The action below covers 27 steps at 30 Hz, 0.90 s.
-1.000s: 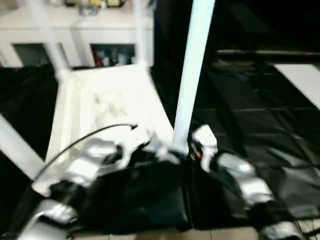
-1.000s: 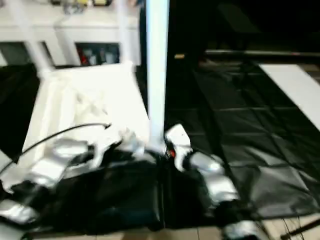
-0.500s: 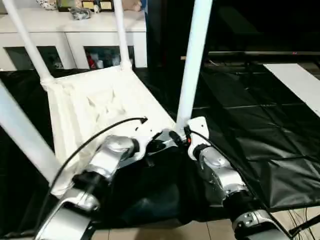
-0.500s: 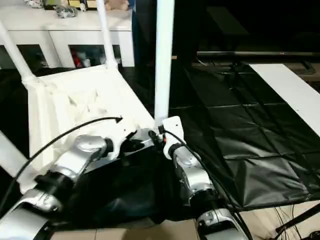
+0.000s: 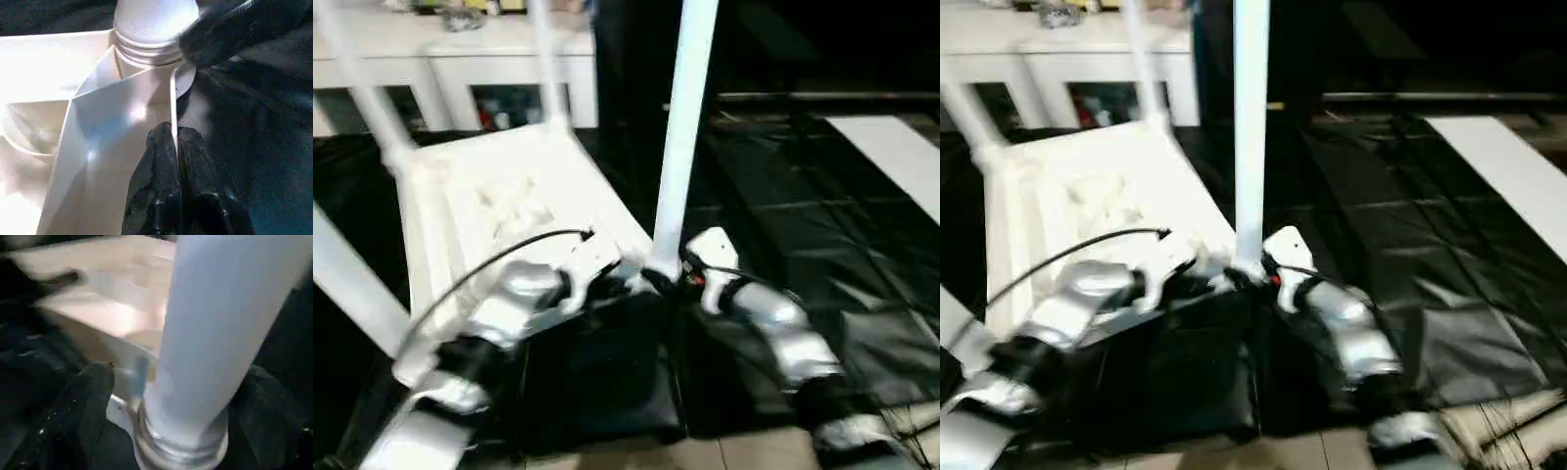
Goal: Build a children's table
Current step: Rotate leg to tighten
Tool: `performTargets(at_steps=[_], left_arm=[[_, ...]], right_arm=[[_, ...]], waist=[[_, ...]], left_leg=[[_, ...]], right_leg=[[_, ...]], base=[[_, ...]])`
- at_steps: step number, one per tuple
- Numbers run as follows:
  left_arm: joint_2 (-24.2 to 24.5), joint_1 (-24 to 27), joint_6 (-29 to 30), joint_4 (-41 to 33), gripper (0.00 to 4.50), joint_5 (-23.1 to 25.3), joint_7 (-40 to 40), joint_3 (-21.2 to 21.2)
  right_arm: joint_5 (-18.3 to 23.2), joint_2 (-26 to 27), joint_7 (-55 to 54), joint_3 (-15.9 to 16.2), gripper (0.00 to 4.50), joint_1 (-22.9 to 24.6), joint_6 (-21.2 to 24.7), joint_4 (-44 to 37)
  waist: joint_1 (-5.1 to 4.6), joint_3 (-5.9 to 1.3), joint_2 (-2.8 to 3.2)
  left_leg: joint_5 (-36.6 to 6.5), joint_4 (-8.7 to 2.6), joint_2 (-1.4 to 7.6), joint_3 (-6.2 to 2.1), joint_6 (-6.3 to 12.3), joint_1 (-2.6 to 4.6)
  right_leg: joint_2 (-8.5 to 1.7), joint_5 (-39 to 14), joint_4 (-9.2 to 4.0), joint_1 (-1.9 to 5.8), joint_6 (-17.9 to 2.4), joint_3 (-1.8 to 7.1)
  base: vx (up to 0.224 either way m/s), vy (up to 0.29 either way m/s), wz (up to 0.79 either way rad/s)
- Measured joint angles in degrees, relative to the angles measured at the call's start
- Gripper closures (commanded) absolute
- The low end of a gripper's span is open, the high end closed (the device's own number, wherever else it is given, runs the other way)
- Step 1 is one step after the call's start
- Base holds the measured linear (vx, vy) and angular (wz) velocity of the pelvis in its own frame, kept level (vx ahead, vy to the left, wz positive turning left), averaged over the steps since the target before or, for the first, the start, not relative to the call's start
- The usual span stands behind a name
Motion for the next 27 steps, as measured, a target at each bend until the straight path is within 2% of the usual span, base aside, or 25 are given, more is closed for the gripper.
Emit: performTargets(at_steps=[3, 5, 6, 9, 14, 20, 22, 25, 27], left_arm=[[3.02, 2.26, -0.39, -4.06, 4.5, -2.36, -6.58, -0.64], [4.42, 3.29, 0.64, -6.4, 4.5, -3.55, -9.65, -0.81], [5.41, 3.77, 1.67, -8.03, 4.5, -4.24, -11.4, -0.88], [6.66, 4.23, 2.5, -9.74, 4.5, -5.17, -13.6, -1.03], [7.18, 4.31, 2.8, -9.76, 4.5, -5.19, -14.27, -0.91], [7.19, 4.51, 4.01, -10.32, 4.5, -5.2, -14.7, -1.52], [7.18, 4.51, 4.13, -10.36, 4.5, -5.2, -14.7, -1.61], [7.19, 4.51, 4.17, -10.36, 4.5, -5.2, -14.7, -1.65], [7.19, 4.51, 4.17, -10.41, 4.5, -5.22, -14.84, -1.68]], right_arm=[[1.79, -3.53, 7.5, 0.89, 0.64, 1.76, 0.45, -2.3], [2.42, -5.25, 11.07, 1.76, 0.64, 2.4, 0.8, -3.91], [2.81, -6.41, 13.28, 2.43, 0.64, 2.5, 1.41, -4.87], [2.54, -8.3, 15.76, 3.96, 0.64, 2.63, 1.48, -5.46], [2.01, -8.06, 16.86, 4.04, 0.64, 2.64, 1.59, -5.44], [2.06, -7.62, 17.4, 4.25, 0.64, 2.64, 2.02, -5.44], [2.17, -7.54, 17.45, 4.26, 0.9, 2.64, 2.35, -5.41], [2.26, -7.26, 18.16, 4.33, 1.03, 2.64, 2.92, -5.41], [2.32, -7.26, 18.45, 4.35, 1.32, 2.64, 2.96, -5.41]], waist=[[1.22, 0.0, -0.01], [1.88, -0.03, 0.04], [2.37, -0.04, 0.05], [2.88, -0.04, 0.05], [2.84, -0.04, 0.05], [2.54, -0.01, 0.02], [2.45, 0.0, -0.01], [2.42, 0.01, -0.01], [2.45, 0.0, -0.01]], left_leg=[[0.02, -0.06, 0.16, 0.09, -0.04, -0.04], [0.03, -0.04, 0.48, 0.46, -0.04, -0.18], [0.18, -0.04, 0.67, 0.58, 0.23, -0.49], [0.13, 0.08, 0.73, 0.57, 0.29, -1.07], [0.1, 0.39, 0.82, 0.51, 0.33, -1.21], [0.01, 0.79, 0.85, 0.52, -0.21, -0.96], [0.05, 0.81, 0.84, 0.53, -0.27, -0.96], [0.06, 0.85, 0.84, 0.52, -0.27, -0.96], [0.07, 0.85, 0.85, 0.51, -0.27, -0.97]], right_leg=[[0.11, 0.37, 0.67, -0.16, -0.43, 0.08], [0.17, 0.07, 1.01, -0.39, -0.01, 0.17], [0.25, -0.06, 1.12, -0.72, -0.02, 0.07], [0.27, -0.43, 1.75, -1.36, -0.52, -0.02], [0.27, -0.54, 2.03, -1.47, -0.53, -0.04], [0.23, -0.52, 2.14, -1.03, -0.49, 0.08], [0.23, -0.51, 2.13, -0.98, -0.47, 0.12], [0.23, -0.46, 2.17, -0.95, -0.44, 0.12], [0.23, -0.46, 2.19, -0.95, -0.44, 0.11]], base=[[0.076, -0.046, 0.1], [0.088, -0.04, 0.11], [0.086, -0.034, 0.04], [0.05, -0.02, 0.02], [0.0, 0.0, 0.0], [0.0, 0.0, 0.0], [0.0, 0.0, 0.0], [0.0, 0.0, 0.0], [0.0, 0.0, 0.0]])
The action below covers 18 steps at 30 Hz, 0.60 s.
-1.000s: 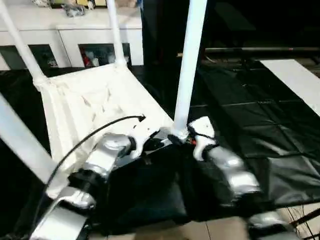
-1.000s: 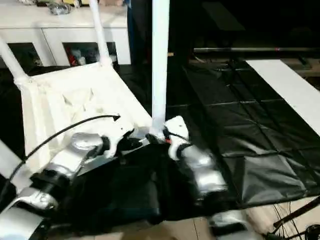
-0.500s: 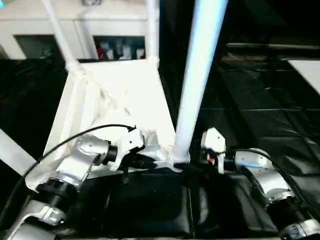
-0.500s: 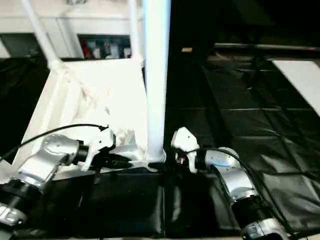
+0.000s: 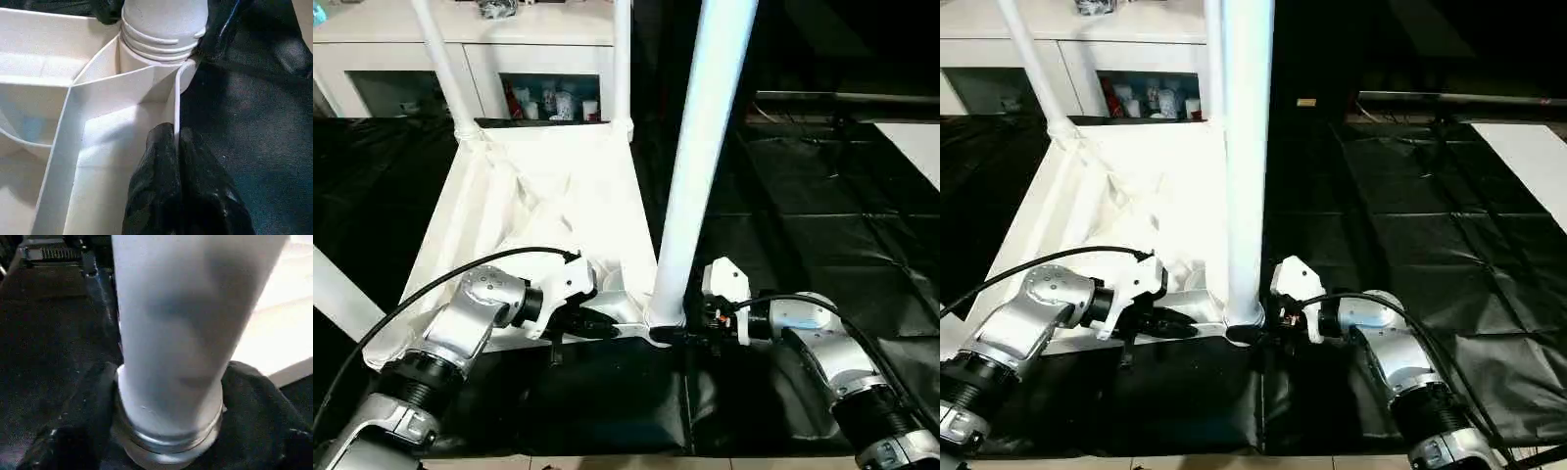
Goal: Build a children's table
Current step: Rotate leg to tighten
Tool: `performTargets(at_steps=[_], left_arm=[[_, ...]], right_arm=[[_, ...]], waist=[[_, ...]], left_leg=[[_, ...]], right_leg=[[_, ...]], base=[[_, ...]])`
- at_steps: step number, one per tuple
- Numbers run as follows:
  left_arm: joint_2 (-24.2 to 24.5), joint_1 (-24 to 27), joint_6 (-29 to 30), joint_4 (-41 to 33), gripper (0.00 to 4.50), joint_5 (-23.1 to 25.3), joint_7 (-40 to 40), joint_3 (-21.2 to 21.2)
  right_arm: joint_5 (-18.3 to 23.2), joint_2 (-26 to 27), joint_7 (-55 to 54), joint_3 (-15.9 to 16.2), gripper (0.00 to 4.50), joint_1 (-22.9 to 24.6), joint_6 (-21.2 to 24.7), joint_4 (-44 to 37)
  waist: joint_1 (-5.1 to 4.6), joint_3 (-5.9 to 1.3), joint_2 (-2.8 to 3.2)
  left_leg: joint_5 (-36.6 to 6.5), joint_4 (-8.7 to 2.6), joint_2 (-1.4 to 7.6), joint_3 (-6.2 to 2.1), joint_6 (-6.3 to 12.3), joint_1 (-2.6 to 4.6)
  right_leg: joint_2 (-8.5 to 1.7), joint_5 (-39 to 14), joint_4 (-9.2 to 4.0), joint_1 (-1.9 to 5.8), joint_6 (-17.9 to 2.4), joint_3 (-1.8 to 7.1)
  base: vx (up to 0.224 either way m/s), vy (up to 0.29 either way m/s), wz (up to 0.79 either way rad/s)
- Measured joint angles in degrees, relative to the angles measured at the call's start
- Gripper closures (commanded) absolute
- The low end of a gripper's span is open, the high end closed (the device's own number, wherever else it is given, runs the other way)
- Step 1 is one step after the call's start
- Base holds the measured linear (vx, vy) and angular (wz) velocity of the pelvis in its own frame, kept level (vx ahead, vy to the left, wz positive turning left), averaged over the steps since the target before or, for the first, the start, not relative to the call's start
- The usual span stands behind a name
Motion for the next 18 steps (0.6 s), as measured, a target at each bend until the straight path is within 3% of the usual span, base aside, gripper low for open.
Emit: performTargets(at_steps=[6, 18], left_arm=[[0.08, 0.1, 0.42, -0.43, 4.5, 0.02, -0.18, -0.02], [0.32, 0.22, 1.05, -0.79, 4.5, 0.07, -0.18, -0.06]], right_arm=[[0.04, -0.01, 0.7, 0.01, 1.74, 0.0, 0.0, 0.04], [-0.03, 0.61, 0.24, -0.07, 1.83, 0.0, -0.29, 0.52]], waist=[[0.01, 0.0, 0.0], [0.01, 0.0, -0.01]], left_leg=[[0.0, 0.01, 0.01, -0.01, 0.01, -0.02], [0.0, 0.03, 0.01, -0.01, 0.01, -0.01]], right_leg=[[0.0, 0.0, 0.0, 0.0, 0.0, -0.03], [0.0, 0.0, 0.03, 0.0, 0.0, -0.04]], base=[[0.0, 0.0, 0.0], [0.0, 0.0, 0.0]])
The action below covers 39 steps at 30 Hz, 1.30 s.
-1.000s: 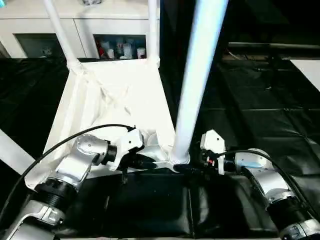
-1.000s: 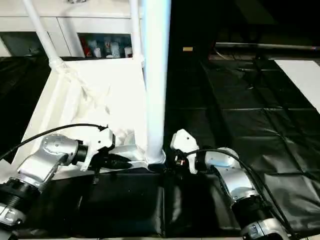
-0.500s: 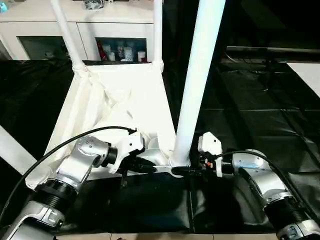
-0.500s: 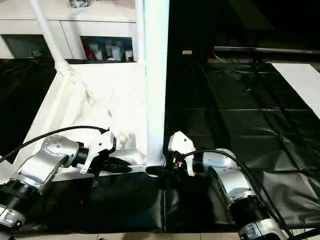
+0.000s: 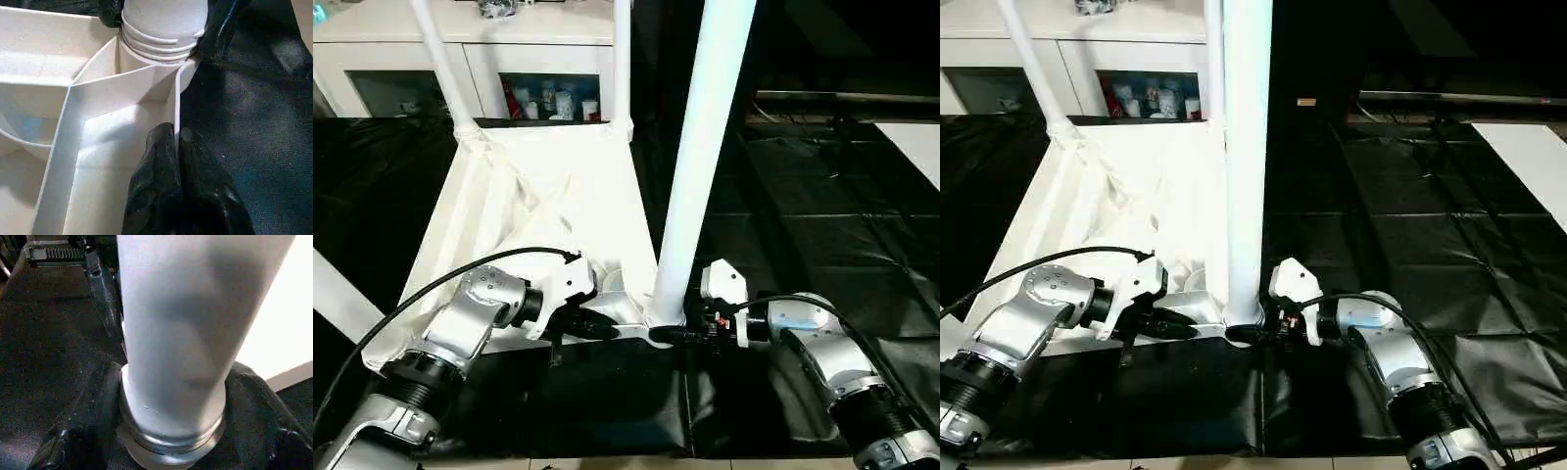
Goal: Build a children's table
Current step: Rotate leg to tighten
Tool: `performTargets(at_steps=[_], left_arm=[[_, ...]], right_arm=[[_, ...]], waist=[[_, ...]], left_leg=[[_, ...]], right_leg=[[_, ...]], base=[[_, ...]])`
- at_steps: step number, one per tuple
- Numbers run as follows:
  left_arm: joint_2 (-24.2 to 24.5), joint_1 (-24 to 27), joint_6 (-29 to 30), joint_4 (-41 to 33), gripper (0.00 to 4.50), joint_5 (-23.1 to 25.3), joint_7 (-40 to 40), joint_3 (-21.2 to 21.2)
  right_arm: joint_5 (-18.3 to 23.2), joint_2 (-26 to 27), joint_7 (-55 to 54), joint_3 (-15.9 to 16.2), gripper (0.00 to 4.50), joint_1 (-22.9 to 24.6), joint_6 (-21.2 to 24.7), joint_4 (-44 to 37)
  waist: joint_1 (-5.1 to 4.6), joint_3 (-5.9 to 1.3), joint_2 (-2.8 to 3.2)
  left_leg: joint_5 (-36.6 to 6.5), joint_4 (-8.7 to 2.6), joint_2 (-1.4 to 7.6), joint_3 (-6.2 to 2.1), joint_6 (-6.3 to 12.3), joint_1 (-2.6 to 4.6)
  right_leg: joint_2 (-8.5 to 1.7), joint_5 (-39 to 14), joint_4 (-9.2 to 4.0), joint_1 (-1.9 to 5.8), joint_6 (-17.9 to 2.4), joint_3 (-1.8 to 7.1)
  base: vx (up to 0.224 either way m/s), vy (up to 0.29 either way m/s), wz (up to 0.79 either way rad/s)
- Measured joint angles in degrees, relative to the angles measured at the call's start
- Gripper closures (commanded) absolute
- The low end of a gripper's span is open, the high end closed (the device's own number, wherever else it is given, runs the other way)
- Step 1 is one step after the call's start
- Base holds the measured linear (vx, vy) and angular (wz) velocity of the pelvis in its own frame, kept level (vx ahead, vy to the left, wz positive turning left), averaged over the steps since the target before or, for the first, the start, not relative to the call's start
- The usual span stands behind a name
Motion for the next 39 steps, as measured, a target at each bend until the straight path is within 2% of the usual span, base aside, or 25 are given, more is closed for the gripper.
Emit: performTargets(at_steps=[2, 5, 8, 10, 15, 19, 22, 24, 27, 28, 29, 33, 39], left_arm=[[0.07, 0.01, -0.02, 0.04, 4.5, 0.12, 0.46, 0.07], [-1.65, -0.75, -1.21, 2.44, 4.5, 1.38, 4.89, 1.04], [-4.85, -2.82, -1.56, 5.82, 4.5, 2.87, 11.15, 1.43], [-8.44, -5.08, -0.61, 9.3, 4.5, 4.24, 17.7, 2.07], [-14.94, -8.85, 2.35, 15.02, 4.5, 5.29, 27.84, 3.23], [-16.89, -10.9, 1.8, 18.65, 4.5, 6.21, 30.51, 3.27], [-17.43, -11.55, 1.18, 19.98, 4.5, 6.59, 31.02, 3.26], [-17.48, -11.56, 0.94, 20.01, 4.5, 6.73, 31.02, 3.14], [-17.3, -11.54, 0.26, 20.0, 4.5, 6.79, 30.89, 2.99], [-17.14, -11.5, 0.05, 19.99, 4.5, 6.79, 30.8, 2.96], [-16.74, -11.4, -0.32, 19.92, 4.5, 6.81, 30.43, 2.96], [-13.95, -9.21, -2.65, 17.13, 4.5, 6.49, 25.47, 3.06], [-7.92, -4.42, -4.02, 10.08, 4.5, 2.9, 13.35, 2.2]], right_arm=[[0.04, 0.82, -1.01, -0.32, 1.83, 0.0, -0.22, 0.74], [-0.66, 4.09, -8.04, -2.14, 1.83, -0.66, -0.61, 3.94], [-1.85, 6.79, -16.39, -3.82, 1.83, -2.24, 0.12, 7.09], [-3.31, 10.73, -26.18, -6.03, 1.83, -3.88, 1.68, 9.68], [-5.39, 18.18, -44.59, -9.53, 1.83, -6.04, 4.64, 12.61], [-6.35, 20.33, -50.54, -10.5, 1.83, -7.36, 4.86, 14.49], [-6.48, 20.38, -50.96, -10.89, 1.83, -7.72, 4.86, 14.96], [-6.38, 20.39, -50.71, -11.24, 1.27, -7.55, 4.82, 14.81], [-5.27, 20.85, -49.76, -11.8, 1.04, -6.83, 4.83, 13.73], [-5.15, 20.85, -49.32, -11.8, 0.78, -6.39, 4.79, 13.2], [-5.15, 20.76, -48.91, -11.79, 0.78, -6.2, 4.68, 12.93], [-5.19, 16.9, -40.51, -9.19, 0.69, -4.86, 2.29, 11.41], [-3.37, 7.95, -21.41, -4.25, 0.69, -2.21, -0.79, 2.39]], waist=[[-0.18, 0.0, -0.01], [-0.88, -0.01, -0.06], [-1.46, 0.02, -0.12], [-1.75, 0.05, -0.17], [-1.72, 0.06, -0.25], [-1.65, 0.03, -0.24], [-1.57, 0.01, -0.21], [-1.55, 0.01, -0.21], [-1.57, 0.01, -0.21], [-1.58, 0.01, -0.21], [-1.61, 0.01, -0.21], [-1.72, 0.07, -0.12], [-0.89, 0.0, 0.01]], left_leg=[[0.0, 0.05, 0.01, 0.0, 0.0, 0.02], [0.02, 0.21, 0.01, -0.03, -0.05, 0.07], [0.03, 0.21, -0.01, -0.09, -0.07, 0.19], [0.05, 0.2, -0.02, -0.14, -0.11, 0.29], [0.06, 0.13, -0.11, -0.4, -0.13, 0.52], [0.06, 0.11, -0.15, -0.45, -0.13, 0.57], [0.06, -0.17, -0.2, -0.45, -0.12, 0.52], [0.06, -0.1, -0.23, -0.45, -0.12, 0.49], [0.06, -0.1, -0.27, -0.44, -0.12, 0.5], [0.06, -0.12, -0.27, -0.44, -0.12, 0.51], [0.06, -0.13, -0.26, -0.44, -0.12, 0.51], [0.06, -0.35, -0.24, -0.44, -0.12, 0.48], [0.06, -0.81, -0.12, -0.43, -0.12, 0.51]], right_leg=[[0.0, 0.0, 0.07, 0.01, 0.0, 0.0], [-0.01, 0.0, 0.33, 0.06, 0.01, 0.03], [0.0, -0.16, 0.36, 0.09, 0.27, 0.04], [0.0, -0.18, 0.37, 0.09, 0.32, 0.02], [0.0, -0.21, 0.31, 0.16, 0.36, -0.08], [0.0, -0.21, 0.07, 0.38, 0.37, -0.09], [0.0, -0.21, -0.54, 0.48, 0.37, -0.14], [0.0, -0.21, -0.57, 0.51, 0.36, -0.09], [-0.01, -0.21, -0.58, 0.51, 0.36, -0.04], [-0.01, -0.21, -0.57, 0.5, 0.36, -0.05], [-0.01, -0.21, -0.56, 0.48, 0.36, -0.06], [0.0, -0.16, -0.49, 0.3, 0.37, -0.09], [0.05, 0.43, -0.31, 0.25, 0.41, -0.18]], base=[[0.0, 0.0, 0.0], [0.0, 0.0, 0.0], [0.0, 0.0, 0.0], [0.0, 0.0, 0.0], [0.0, 0.0, 0.0], [0.0, 0.0, 0.0], [0.0, 0.0, 0.0], [0.0, 0.0, 0.0], [0.0, 0.0, 0.0], [0.0, 0.0, 0.0], [0.0, 0.0, 0.0], [0.0, 0.0, 0.0], [0.008, -0.004, 0.01]])
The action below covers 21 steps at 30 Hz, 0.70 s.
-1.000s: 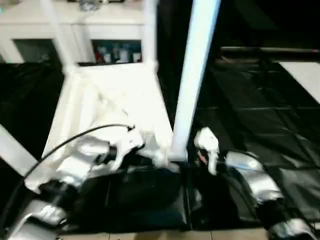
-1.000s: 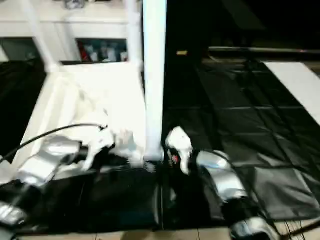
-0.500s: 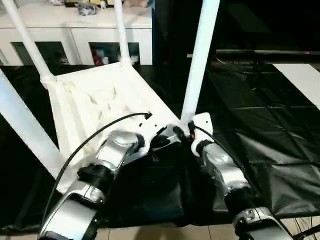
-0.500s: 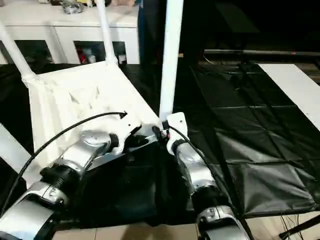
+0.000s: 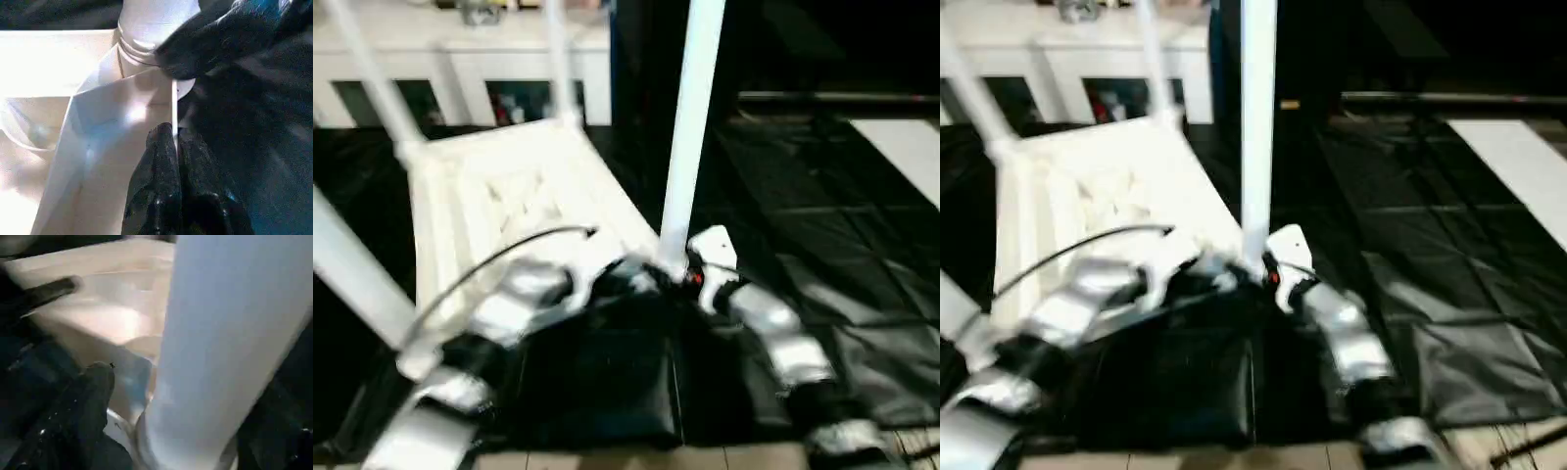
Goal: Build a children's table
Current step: Rotate leg to tighten
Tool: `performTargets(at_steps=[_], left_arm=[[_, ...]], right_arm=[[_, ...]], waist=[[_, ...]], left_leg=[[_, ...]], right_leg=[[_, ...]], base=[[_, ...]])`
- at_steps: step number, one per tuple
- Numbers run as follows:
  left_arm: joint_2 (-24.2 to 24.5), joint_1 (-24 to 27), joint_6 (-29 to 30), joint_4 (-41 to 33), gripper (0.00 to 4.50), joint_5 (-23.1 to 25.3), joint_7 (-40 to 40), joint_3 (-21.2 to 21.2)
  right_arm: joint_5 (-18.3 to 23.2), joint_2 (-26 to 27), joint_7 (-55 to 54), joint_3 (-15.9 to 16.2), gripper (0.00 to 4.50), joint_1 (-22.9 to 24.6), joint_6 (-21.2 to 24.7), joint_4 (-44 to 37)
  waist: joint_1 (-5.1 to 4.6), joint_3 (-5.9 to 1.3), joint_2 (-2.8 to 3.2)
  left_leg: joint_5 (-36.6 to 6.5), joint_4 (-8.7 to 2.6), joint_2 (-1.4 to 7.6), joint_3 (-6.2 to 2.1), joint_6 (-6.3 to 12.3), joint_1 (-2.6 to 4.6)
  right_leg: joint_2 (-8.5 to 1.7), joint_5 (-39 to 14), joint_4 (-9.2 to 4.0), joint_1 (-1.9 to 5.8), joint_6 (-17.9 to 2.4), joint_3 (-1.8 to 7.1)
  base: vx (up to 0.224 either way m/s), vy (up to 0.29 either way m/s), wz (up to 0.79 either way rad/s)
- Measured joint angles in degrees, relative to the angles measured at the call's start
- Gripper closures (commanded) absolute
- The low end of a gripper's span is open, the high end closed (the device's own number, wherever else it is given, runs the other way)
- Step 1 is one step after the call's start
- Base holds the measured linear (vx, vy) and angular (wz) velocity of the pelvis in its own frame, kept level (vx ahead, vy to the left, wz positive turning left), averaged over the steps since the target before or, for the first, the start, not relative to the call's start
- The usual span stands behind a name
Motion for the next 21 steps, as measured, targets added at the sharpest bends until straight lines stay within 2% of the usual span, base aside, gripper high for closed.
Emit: performTargets(at_steps=[3, 5, 8, 10, 20, 21], left_arm=[[2.24, 1.2, -0.53, -2.29, 4.5, -0.91, -4.34, -0.13], [4.51, 2.37, 0.32, -4.64, 4.5, -2.31, -8.12, -0.48], [7.85, 3.23, 1.86, -6.74, 4.5, -3.49, -13.18, -0.72], [8.52, 3.64, 2.98, -7.56, 4.5, -4.01, -14.53, -0.73], [8.57, 4.15, 4.24, -8.66, 4.5, -4.24, -15.08, -1.35], [8.57, 4.17, 4.39, -8.71, 4.5, -4.28, -15.23, -1.35]], right_arm=[[0.72, -2.88, 6.08, 1.28, 0.69, 1.39, -0.13, -1.81], [2.25, -6.2, 12.5, 2.69, 0.69, 3.15, 0.28, -4.11], [3.74, -9.4, 18.5, 2.9, 0.69, 4.0, 1.93, -4.96], [4.45, -9.69, 20.24, 3.14, 0.69, 4.0, 2.24, -5.89], [5.18, -8.57, 21.45, 3.48, 0.69, 3.46, 3.87, -5.64], [5.17, -8.64, 21.81, 3.5, 0.84, 3.46, 3.94, -5.64]], waist=[[1.01, -0.02, 0.12], [1.19, -0.03, 0.15], [0.99, -0.02, 0.12], [0.73, -0.01, 0.11], [0.76, 0.02, 0.07], [0.76, 0.02, 0.07]], left_leg=[[0.01, -0.08, 0.05, 0.06, 0.0, -0.16], [0.03, 0.08, 0.08, 0.08, 0.03, -0.4], [0.14, 0.4, 0.08, 0.21, 0.38, -0.63], [0.0, 0.61, 0.09, 0.3, 0.45, -0.64], [-0.12, 0.76, 0.14, 0.28, 0.0, -0.53], [-0.12, 0.77, 0.14, 0.27, 0.0, -0.53]], right_leg=[[0.01, -0.18, -0.02, -0.07, 0.22, -0.01], [0.0, -0.33, -0.04, -0.16, 0.23, -0.01], [-0.05, -0.44, -0.13, -0.21, 0.14, 0.04], [-0.08, -0.44, -0.11, -0.21, 0.14, 0.09], [-0.08, -0.43, 0.24, -0.2, 0.14, 0.1], [-0.08, -0.43, 0.24, -0.2, 0.14, 0.1]], base=[[0.035, -0.014, 0.04], [0.0, 0.0, 0.0], [0.0, 0.0, 0.0], [0.0, 0.0, 0.0], [0.0, 0.0, 0.0], [0.0, 0.0, 0.0]])
